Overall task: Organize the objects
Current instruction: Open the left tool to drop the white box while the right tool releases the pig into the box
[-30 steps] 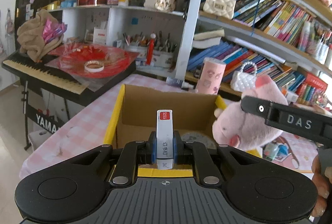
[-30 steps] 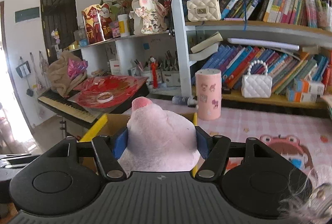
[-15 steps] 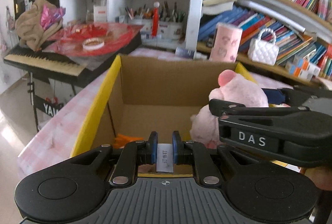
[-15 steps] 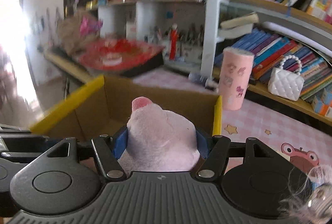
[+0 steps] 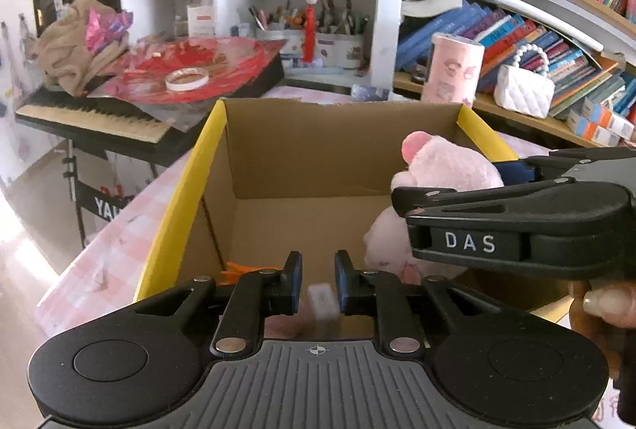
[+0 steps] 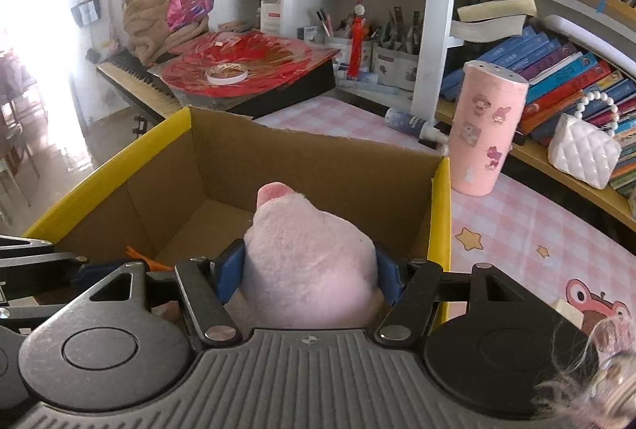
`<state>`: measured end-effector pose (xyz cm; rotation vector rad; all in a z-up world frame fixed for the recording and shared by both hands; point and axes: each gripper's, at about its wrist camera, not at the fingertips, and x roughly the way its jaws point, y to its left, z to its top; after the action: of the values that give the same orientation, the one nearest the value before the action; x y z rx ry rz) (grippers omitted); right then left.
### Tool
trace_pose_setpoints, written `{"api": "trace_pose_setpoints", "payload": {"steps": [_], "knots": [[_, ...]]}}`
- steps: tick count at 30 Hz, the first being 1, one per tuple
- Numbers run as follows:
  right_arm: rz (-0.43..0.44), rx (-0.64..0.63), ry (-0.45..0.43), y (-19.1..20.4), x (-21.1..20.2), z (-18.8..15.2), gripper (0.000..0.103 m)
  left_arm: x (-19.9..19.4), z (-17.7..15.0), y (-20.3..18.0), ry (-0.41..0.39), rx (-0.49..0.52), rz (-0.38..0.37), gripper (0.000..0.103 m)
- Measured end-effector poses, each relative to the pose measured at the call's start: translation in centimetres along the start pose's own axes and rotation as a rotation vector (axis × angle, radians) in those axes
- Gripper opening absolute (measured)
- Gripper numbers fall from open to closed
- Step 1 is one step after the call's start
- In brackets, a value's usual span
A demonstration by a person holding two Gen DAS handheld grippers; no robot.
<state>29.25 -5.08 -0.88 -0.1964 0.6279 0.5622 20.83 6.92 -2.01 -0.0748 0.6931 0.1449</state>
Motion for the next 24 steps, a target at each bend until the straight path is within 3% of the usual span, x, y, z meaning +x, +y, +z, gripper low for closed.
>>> {"api": "trace_pose_setpoints", "payload": {"steps": [4,7,12,15,18,24], "knots": [[0.024,0.000,0.005,-0.5,0.7,0.5,0.065,-0.1,0.3,0.1,-0.027,0.020,0.014,0.022],[0.027,0.004,0.012,-0.8,1.3,0.9,0.066,-0.5,0.5,0.0,-0.051,0.029,0.014,0.031],[0.012,-0.011,0.002,-0.6,1.2,1.1,0.075,-1.9,0.6,-0.1,-0.105,0.039,0.025,0.059],[0.055,0.041,-0.045,-1.1,0.1,1.0,0.089,-2.9,0.6,0.1,-0.134,0.037,0.048,0.076],[0.089,0.102,-0.091,-1.4,-1.1,1.5,0.090,-4.3,0.6,0.5,-0.173,0.016,0.046,0.082],[0.093,0.156,-0.155,-1.2,-3.6,2.7,0.091,-6.7,0.4,1.7,-0.224,-0.028,0.062,0.084]]}}
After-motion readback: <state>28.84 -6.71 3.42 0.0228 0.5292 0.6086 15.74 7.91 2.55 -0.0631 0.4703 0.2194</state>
